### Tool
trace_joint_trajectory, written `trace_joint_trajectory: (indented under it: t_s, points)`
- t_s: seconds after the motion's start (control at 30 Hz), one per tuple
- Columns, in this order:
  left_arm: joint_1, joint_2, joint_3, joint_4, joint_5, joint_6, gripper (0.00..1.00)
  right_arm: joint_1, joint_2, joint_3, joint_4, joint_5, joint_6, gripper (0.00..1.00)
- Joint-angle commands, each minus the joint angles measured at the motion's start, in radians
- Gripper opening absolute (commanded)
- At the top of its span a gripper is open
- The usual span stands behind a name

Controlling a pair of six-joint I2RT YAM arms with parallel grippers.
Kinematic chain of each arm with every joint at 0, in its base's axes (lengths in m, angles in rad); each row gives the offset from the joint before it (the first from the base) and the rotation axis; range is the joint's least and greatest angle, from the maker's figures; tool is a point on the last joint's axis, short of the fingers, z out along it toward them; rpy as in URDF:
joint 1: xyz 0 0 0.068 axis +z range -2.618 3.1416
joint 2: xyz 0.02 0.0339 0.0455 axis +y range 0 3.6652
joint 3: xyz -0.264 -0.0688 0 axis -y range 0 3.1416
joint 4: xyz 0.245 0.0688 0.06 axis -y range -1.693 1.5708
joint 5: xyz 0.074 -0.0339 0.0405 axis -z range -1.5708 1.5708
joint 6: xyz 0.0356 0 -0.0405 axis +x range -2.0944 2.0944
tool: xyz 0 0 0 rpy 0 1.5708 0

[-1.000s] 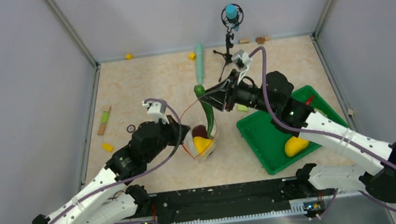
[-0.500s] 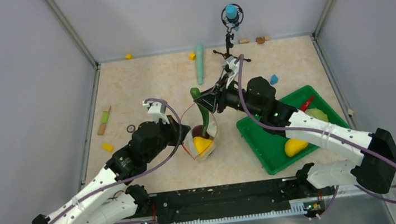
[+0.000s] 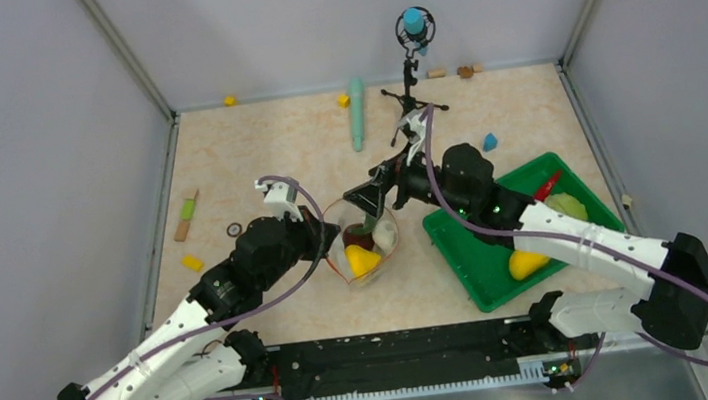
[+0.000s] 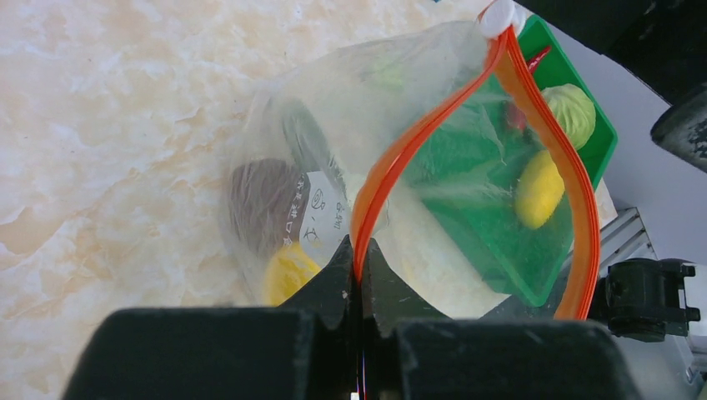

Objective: Place the food in the zip-top bag and seal the zipper
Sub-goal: Place the fake vegetable in the zipper food storage bag, then pick up the fake fruit from the bin.

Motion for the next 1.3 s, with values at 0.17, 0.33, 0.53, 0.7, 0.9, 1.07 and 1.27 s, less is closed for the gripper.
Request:
trace_joint_trajectory:
  t_s: [0.17,0.33,0.53,0.7,0.9,1.07,1.27]
  points:
    - [-0.003,0.001,-0.003,0.045,-0.014,0.014,0.0,0.002,-0.188,-0.045,-0.204,0.315,0.026,0.99]
    - [-0.002,0.006,-0.001,0.046,-0.012,0.014,0.0,-0.013,-0.293,-0.067,-0.339,0.48,0.054,0.99]
    - [-0.003,-0.004,-0.004,0.047,-0.013,0.012,0.0,-0.036,-0.376,-0.074,-0.552,0.675,0.107,0.99]
    - [-0.003,0.002,-0.006,0.053,-0.005,0.01,0.0,-0.088,-0.45,-0.145,-0.598,0.71,0.154,0.99]
    - [-0.003,0.007,-0.005,0.054,0.003,0.004,0.0,-0.212,-0.453,-0.162,-0.783,0.756,0.253,0.99]
    - [-0.002,0.007,-0.005,0.052,0.0,0.004,0.0,-0.297,-0.383,-0.14,-1.028,0.863,0.406,0.99]
    - [-0.003,0.01,-0.001,0.046,-0.003,0.004,0.0,-0.382,-0.275,-0.181,-1.116,0.83,0.487,0.99]
